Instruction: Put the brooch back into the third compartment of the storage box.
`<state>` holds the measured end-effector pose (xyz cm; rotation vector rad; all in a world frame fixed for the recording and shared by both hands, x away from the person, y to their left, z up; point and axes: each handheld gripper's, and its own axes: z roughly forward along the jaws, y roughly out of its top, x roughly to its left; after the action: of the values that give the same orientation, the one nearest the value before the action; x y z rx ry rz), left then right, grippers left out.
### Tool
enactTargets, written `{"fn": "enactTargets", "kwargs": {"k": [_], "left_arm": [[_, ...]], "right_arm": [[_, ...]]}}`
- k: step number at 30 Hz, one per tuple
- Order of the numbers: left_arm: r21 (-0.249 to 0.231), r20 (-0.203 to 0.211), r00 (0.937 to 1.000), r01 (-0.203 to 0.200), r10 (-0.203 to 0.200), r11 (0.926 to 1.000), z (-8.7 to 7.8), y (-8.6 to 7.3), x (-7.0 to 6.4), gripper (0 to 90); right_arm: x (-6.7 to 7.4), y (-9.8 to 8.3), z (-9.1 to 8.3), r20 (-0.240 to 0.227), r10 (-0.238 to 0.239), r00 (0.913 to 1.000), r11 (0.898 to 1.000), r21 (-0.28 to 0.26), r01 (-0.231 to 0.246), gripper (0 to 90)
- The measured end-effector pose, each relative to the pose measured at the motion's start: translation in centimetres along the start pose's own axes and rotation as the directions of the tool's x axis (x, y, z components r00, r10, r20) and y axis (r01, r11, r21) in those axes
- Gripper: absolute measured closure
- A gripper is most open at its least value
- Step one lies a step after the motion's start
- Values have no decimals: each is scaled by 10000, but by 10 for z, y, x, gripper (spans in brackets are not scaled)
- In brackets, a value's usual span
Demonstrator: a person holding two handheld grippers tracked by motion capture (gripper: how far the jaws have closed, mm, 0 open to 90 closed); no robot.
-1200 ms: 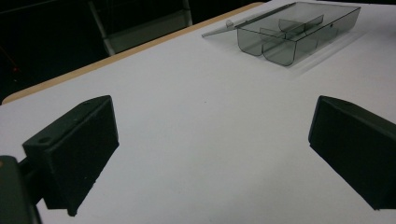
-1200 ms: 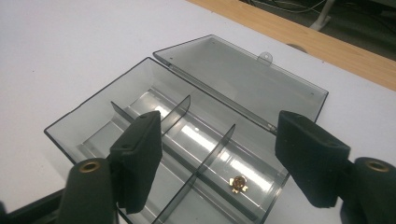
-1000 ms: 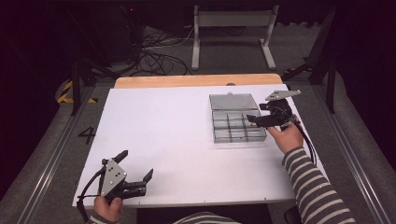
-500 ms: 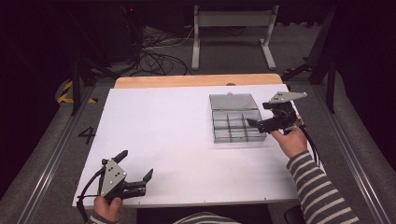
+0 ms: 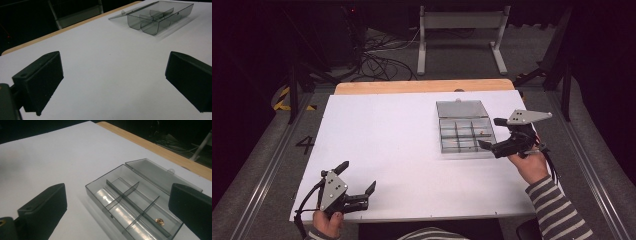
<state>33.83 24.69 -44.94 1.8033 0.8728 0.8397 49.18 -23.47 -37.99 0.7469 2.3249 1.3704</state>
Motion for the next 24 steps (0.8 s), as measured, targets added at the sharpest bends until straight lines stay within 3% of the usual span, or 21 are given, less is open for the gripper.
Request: {"fn": "enactTargets", "kwargs": {"k": [8, 24], "left_arm": [[6, -15, 10000, -9, 9, 10000, 0, 0, 0, 21], [10, -45, 10000, -5, 6, 10000, 0, 0, 0, 20]], "right_arm": [[8, -19, -6, -596, 72, 9982, 9998, -157, -82, 24], [22, -55, -10, -1187, 142, 9928, 9999, 11, -142, 24]]}}
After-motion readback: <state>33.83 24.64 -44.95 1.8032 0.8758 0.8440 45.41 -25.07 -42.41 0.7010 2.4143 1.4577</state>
